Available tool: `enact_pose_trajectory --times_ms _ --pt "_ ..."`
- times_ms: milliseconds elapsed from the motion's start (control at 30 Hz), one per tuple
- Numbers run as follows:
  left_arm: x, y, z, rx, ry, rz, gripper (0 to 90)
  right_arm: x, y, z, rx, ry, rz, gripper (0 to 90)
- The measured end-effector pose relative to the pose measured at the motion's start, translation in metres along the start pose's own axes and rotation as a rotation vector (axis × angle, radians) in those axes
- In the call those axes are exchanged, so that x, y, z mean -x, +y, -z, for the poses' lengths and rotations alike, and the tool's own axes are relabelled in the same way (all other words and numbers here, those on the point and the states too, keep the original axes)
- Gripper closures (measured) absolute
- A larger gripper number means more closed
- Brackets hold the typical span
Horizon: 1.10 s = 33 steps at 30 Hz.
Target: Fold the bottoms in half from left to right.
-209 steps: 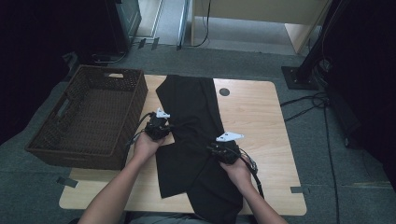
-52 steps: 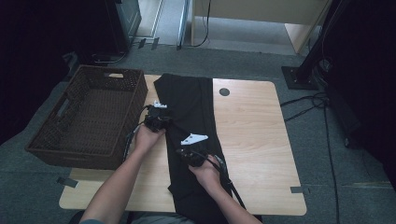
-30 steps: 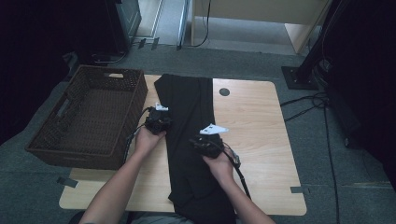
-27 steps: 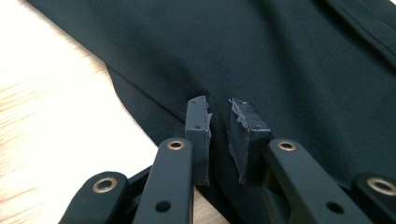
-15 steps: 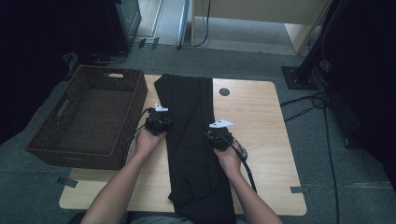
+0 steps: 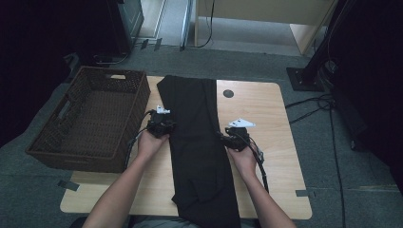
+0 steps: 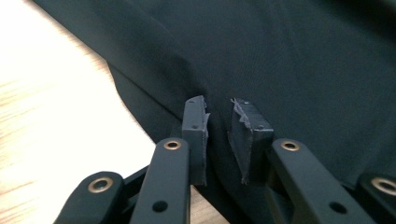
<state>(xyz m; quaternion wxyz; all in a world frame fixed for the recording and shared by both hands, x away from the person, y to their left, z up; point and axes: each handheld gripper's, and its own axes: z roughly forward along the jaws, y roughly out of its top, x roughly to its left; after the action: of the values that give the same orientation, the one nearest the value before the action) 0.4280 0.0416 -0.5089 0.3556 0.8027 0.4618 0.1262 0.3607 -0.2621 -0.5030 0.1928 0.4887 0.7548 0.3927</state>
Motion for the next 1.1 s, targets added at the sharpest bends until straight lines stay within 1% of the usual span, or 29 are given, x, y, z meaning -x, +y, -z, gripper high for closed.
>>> enact_pose_trajectory --times_ms 33,67,100,133,200,233,300,367,433,500,567,633,667,733,767,833,867,900,933,967,1033,1100 --pt "0.000 0.000 0.000 0.001 -0.002 0.003 75.1 -0.001 0.003 -0.004 0.001 0.011 0.003 54.1" --pt "-0.001 -0.001 0.000 0.006 -0.005 0.009 75.1 -0.002 0.005 -0.008 0.004 0.013 0.004 54.2" --pt "-0.001 -0.001 0.000 0.008 -0.010 0.019 75.1 -0.002 0.007 -0.012 0.003 0.020 0.002 54.0" --pt "-0.001 -0.001 0.001 0.008 -0.016 0.027 74.1 -0.002 0.010 -0.018 0.000 0.030 -0.007 53.1" --pt "-0.001 -0.002 0.001 0.009 -0.023 0.029 72.6 -0.001 0.014 -0.028 -0.007 0.039 -0.023 51.8" --pt "-0.001 -0.002 0.001 0.007 -0.026 0.029 72.1 -0.001 0.016 -0.031 -0.014 0.039 -0.029 50.7" --pt "-0.001 -0.002 0.001 0.009 -0.033 0.033 69.6 0.000 0.021 -0.040 -0.025 0.025 -0.019 50.1" --pt "0.000 -0.002 0.002 0.007 -0.033 0.028 68.7 0.000 0.024 -0.045 -0.037 0.020 -0.007 49.7" --pt "-0.001 -0.003 0.002 0.009 -0.035 0.031 68.2 -0.001 0.026 -0.050 -0.045 -0.001 0.015 50.0" --pt "-0.001 -0.003 0.003 0.010 -0.036 0.033 68.1 -0.001 0.027 -0.054 -0.063 -0.001 0.017 50.0" --pt "0.000 -0.003 0.003 0.007 -0.036 0.033 67.7 -0.002 0.026 -0.057 -0.066 -0.006 0.030 51.0" --pt "0.000 -0.003 0.003 0.006 -0.034 0.030 67.6 -0.003 0.026 -0.057 -0.066 -0.017 0.037 54.4" --pt "0.000 -0.003 0.003 0.006 -0.033 0.033 67.1 -0.003 0.026 -0.058 -0.059 -0.012 0.045 55.8" --pt "0.001 -0.003 0.003 0.007 -0.031 0.027 66.5 -0.003 0.026 -0.059 -0.045 -0.010 0.046 61.4" --pt "0.001 -0.003 0.003 0.007 -0.031 0.026 65.7 -0.004 0.024 -0.059 -0.034 -0.004 0.049 68.7" --pt "0.001 -0.003 0.003 0.007 -0.033 0.027 65.0 -0.004 0.023 -0.060 -0.020 0.009 0.053 77.5" --pt "0.001 -0.003 0.003 0.007 -0.036 0.029 64.5 -0.004 0.023 -0.059 -0.021 0.020 0.050 83.4" --pt "0.001 -0.003 0.003 0.005 -0.040 0.030 63.9 -0.004 0.023 -0.059 -0.024 0.035 0.038 86.5" --pt "0.001 -0.003 0.003 0.002 -0.043 0.031 62.4 -0.004 0.023 -0.059 -0.025 0.043 0.033 87.3" --pt "0.000 -0.003 0.004 -0.003 -0.042 0.029 59.0 -0.004 0.023 -0.057 -0.040 0.044 0.029 87.8" --pt "-0.003 -0.002 0.007 -0.007 -0.034 0.043 50.8 -0.003 0.023 -0.051 -0.074 0.044 0.025 88.1" --pt "-0.008 -0.001 0.011 0.015 -0.041 0.057 50.7 0.000 0.018 -0.043 -0.081 0.061 0.008 88.1"
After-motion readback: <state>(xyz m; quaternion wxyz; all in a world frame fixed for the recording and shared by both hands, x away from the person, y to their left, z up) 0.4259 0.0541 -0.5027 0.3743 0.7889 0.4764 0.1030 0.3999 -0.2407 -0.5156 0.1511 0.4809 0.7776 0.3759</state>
